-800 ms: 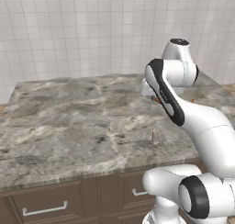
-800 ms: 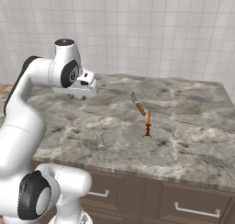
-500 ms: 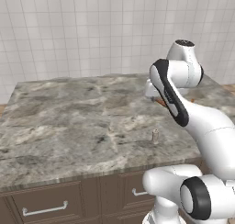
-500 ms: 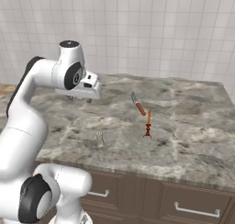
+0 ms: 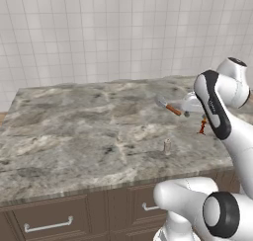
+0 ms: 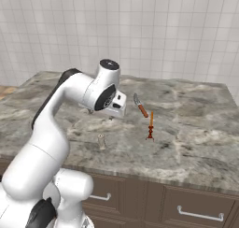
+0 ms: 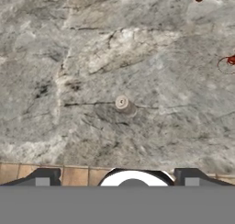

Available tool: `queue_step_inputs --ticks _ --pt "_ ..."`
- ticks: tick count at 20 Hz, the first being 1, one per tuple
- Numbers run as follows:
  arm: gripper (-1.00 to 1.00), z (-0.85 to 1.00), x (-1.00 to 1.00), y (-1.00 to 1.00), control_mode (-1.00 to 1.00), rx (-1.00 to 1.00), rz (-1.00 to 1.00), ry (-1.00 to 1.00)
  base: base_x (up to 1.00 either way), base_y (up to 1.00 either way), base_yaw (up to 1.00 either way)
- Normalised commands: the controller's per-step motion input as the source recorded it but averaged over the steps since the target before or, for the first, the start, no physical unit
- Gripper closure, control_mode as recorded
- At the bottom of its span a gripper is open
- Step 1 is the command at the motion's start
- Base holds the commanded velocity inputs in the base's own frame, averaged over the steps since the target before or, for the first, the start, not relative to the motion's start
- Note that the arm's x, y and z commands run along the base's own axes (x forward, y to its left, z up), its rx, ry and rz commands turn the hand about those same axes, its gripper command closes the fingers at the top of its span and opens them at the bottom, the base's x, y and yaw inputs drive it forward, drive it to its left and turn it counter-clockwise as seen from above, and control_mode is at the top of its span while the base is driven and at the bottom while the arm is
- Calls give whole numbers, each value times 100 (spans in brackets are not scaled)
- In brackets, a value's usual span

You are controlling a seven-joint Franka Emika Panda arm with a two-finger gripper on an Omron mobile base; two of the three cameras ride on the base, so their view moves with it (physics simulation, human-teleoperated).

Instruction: Pick the candle and candle from the dining table and place them in the open cabinet. Close the cabinet after placing the objects.

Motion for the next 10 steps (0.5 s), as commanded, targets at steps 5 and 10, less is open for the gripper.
queue_step_inputs --ticks 5,10 --pt "-100 -42 0 -36 -100 3 0 1 0 0 0" --pt "-100 0 0 0 -100 0 0 0 0 0 0"
